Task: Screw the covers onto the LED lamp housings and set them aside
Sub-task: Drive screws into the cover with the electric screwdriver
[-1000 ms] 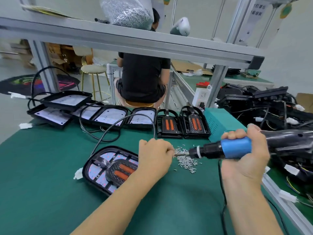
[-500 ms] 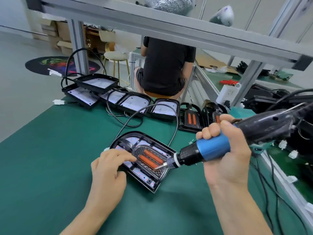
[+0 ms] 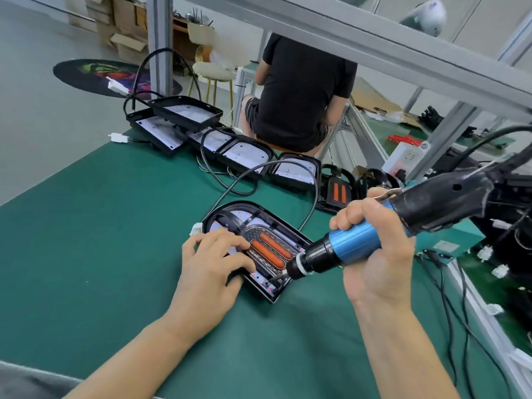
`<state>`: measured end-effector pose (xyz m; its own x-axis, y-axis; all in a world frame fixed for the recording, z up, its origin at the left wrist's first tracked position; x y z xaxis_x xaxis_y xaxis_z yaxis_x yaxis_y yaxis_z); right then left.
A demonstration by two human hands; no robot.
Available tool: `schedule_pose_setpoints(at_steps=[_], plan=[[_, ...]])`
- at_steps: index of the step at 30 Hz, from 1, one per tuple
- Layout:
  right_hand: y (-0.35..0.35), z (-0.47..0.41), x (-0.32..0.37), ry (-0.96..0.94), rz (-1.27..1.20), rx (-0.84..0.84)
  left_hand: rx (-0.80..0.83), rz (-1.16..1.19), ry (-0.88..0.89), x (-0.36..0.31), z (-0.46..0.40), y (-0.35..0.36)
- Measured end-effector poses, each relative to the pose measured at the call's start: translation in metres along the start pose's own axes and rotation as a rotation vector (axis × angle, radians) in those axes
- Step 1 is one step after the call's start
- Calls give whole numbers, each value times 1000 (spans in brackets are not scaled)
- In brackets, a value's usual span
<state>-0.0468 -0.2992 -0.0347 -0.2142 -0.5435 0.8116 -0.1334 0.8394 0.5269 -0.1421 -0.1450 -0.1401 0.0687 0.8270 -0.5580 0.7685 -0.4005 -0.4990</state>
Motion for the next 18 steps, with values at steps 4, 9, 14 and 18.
schedule_pose_setpoints(at_steps=[4,9,14,18], plan=[[2,2,-2,-4,20,6,-1,-2,4,0,0,0],[3,4,-4,0,39,11,-19,-5,12,0,1,0],[5,5,-5,-18,48,53,-27,0,12,0,1,0],[7,5,-6,8,43,97,-29,10,16,2,2,1]])
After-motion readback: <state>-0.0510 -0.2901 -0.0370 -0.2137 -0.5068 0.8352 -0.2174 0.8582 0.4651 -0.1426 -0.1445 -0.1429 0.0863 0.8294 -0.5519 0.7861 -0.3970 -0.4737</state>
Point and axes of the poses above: each hand's wrist, its own z-axis away from the middle knuckle, its own y-axis out of the palm, x = y × z, the point moved 1 cm from there along -z, towards the middle knuckle, and after that the axes turned 15 degrees about -x, right-handed, at the moved point
